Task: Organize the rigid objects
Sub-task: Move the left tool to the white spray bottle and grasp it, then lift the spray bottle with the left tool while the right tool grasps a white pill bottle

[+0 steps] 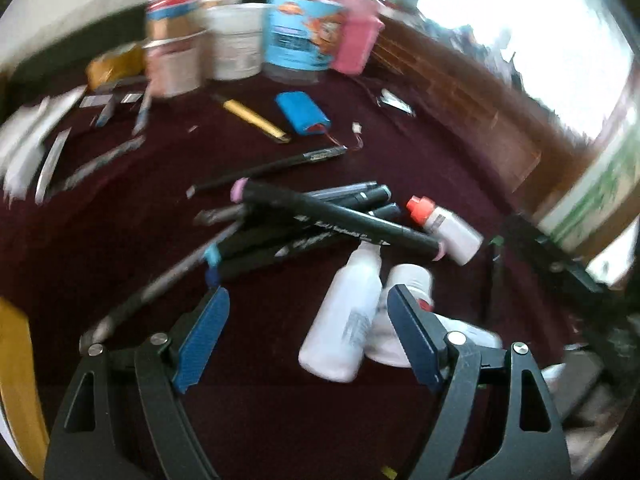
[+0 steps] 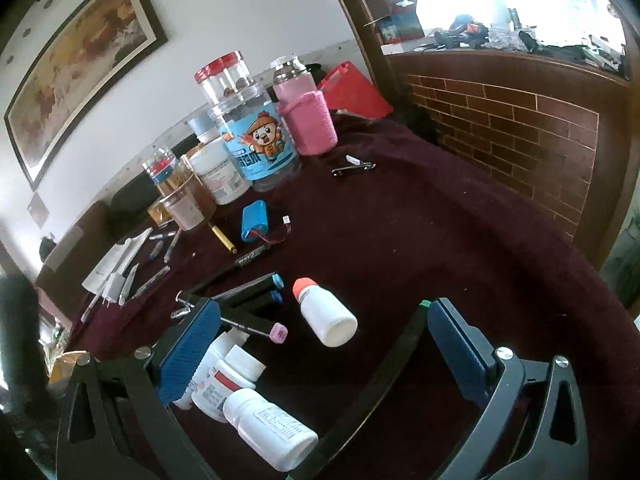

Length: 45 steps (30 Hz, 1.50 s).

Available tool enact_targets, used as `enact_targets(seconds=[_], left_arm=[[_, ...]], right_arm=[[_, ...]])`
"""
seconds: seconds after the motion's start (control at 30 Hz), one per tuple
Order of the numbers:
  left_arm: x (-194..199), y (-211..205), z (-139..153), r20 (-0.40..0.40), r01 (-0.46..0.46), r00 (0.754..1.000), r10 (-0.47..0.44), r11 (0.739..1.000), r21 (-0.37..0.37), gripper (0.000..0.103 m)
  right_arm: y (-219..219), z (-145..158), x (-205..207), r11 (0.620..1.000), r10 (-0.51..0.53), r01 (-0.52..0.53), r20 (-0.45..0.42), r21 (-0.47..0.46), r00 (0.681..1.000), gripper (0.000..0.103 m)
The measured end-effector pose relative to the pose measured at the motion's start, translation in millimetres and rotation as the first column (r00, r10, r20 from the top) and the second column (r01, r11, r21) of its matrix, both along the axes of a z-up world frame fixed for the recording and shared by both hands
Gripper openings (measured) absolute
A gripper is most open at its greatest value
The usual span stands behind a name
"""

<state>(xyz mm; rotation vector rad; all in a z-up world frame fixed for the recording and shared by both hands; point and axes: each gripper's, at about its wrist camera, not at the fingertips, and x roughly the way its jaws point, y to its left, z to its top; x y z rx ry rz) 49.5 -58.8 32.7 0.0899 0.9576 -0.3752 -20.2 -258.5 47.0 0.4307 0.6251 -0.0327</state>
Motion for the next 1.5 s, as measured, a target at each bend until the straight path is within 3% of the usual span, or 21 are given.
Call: enact_targets(seconds=[0.03, 0.07, 0.1, 0.23, 0.43, 0.47, 0.57, 0.67, 0.7, 0.73, 0.97, 1.2, 1.37, 1.5], left_arm=[[-0.4, -2.6, -1.4, 0.007, 0.016, 1.0, -0.016, 1.0, 0.015, 0.072], [-0.2, -1.7, -4.0, -0.015, 0.028, 0.999, -0.028, 1.0, -0.006, 0.047], [-0.4, -0.4, -8.1, -0.06, 0.042, 0.997, -0.044, 0.999, -0.029, 0.039], [-18.7, 4.2, -7.3, -0.042, 0.074, 0.997, -0.072, 0.996, 0.04, 0.027], [-43.7, 20.4, -1.4, -0.048, 0.066, 0.997, -0.064, 0.997, 0.045, 0.027], [-42.5, 18.6, -2.7, -0.046, 0.06, 0.997, -0.057, 0.996, 0.06, 0.03], [-30.4, 11.7, -12.5, -0.052, 0.025, 0.998, -0.021, 0.996, 0.085, 0.055], [-28.9, 2.8, -17.0, 0.0, 0.026, 1.0, -0.026, 0.994, 0.105, 0.054], [-32.0, 3.0, -16.1, 0.009, 0.031, 0.999, -0.032, 0.995, 0.09, 0.036], [-34.4, 4.7, -14.5, 0.009, 0.035, 0.999, -0.036, 0.996, 0.076, 0.025], [-68.0, 48.3, 13.7, 0.011, 0.0, 1.0, 0.001, 0.991, -0.136, 0.026], [-132.1, 112.4, 53.4, 0.078, -0.054, 0.993, 0.092, 0.92, -0.389, 0.027], [-155.4, 149.0, 63.0, 0.103, -0.097, 0.982, 0.155, 0.899, -0.428, 0.027], [-164.1, 176.2, 60.6, 0.112, -0.132, 0.973, 0.203, 0.881, -0.454, 0.027]], right_arm=[[1.2, -0.3, 0.0, 1.0, 0.005, -0.005, -0.002, -0.001, 1.0, 0.102], [1.6, -1.1, -0.3, 1.0, 0.007, -0.007, -0.003, -0.001, 1.0, 0.102], [2.2, -1.5, -0.4, 1.0, 0.009, -0.009, -0.006, 0.0, 1.0, 0.102], [3.3, -3.9, 0.8, 1.0, 0.018, -0.017, -0.022, 0.007, 1.0, 0.102], [4.2, -5.3, 1.4, 1.0, 0.019, -0.019, -0.029, 0.006, 0.999, 0.102], [4.7, -6.0, 2.3, 1.0, 0.021, -0.021, -0.033, 0.005, 0.999, 0.102], [6.3, -7.5, 3.7, 1.0, 0.023, -0.023, -0.043, -0.005, 0.999, 0.102], [6.9, -8.9, 4.1, 1.0, 0.015, -0.016, -0.048, -0.023, 0.999, 0.102], [6.9, -9.8, 4.8, 0.999, 0.012, -0.014, -0.053, -0.029, 0.999, 0.102], [6.9, -10.7, 5.6, 0.999, 0.01, -0.012, -0.058, -0.033, 0.998, 0.102], [7.5, -14.0, 8.7, 0.998, 0.009, -0.013, -0.077, -0.055, 0.997, 0.102], [6.9, -15.6, 9.4, 0.999, 0.019, -0.023, -0.083, -0.048, 0.996, 0.102], [8.9, -12.8, 8.1, 0.998, 0.057, -0.057, -0.119, 0.01, 0.991, 0.101], [30.7, 4.0, 5.7, 0.99, 0.131, -0.136, -0.145, -0.022, 0.981, 0.099]])
